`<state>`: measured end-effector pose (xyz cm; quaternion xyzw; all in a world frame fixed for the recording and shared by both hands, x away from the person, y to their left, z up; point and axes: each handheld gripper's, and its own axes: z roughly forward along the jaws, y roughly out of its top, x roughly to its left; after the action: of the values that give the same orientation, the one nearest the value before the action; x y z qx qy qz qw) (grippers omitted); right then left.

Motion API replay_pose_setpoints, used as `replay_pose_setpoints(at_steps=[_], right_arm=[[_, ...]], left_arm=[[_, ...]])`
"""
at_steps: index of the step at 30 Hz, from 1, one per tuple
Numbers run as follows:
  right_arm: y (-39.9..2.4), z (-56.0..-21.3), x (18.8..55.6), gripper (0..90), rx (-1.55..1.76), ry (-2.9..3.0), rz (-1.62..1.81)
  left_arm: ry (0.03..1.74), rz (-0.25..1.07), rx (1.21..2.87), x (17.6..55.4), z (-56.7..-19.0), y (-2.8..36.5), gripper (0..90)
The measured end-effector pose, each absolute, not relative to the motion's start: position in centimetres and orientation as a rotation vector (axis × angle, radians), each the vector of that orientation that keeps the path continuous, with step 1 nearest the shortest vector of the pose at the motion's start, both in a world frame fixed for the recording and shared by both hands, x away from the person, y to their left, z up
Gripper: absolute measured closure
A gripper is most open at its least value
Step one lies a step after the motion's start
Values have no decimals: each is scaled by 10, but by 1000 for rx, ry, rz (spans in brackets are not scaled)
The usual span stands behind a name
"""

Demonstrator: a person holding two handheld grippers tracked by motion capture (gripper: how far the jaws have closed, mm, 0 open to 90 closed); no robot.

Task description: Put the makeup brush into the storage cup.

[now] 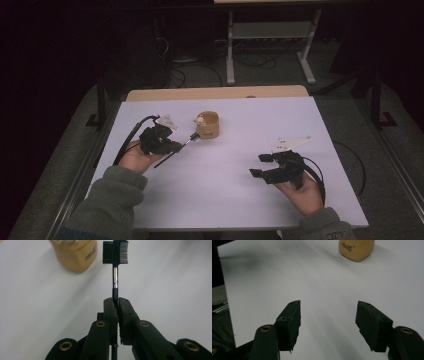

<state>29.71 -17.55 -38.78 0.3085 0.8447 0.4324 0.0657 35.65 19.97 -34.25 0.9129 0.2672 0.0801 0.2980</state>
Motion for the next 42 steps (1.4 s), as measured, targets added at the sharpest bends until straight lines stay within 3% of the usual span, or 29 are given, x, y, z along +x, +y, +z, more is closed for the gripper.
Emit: replay_pose_setpoints(at_steps=[9, 20, 42], right_arm=[[-150, -366, 303, 372, 876, 2581, 1373], [-118, -359, 307, 404, 812, 2620, 1447], [-93, -373, 312, 616, 840, 2690, 1664]], left_arm=[[609, 214, 2258, 317, -327, 199, 858], [565, 203, 2114, 284, -339, 187, 858], [513, 189, 2105, 274, -363, 158, 857]])
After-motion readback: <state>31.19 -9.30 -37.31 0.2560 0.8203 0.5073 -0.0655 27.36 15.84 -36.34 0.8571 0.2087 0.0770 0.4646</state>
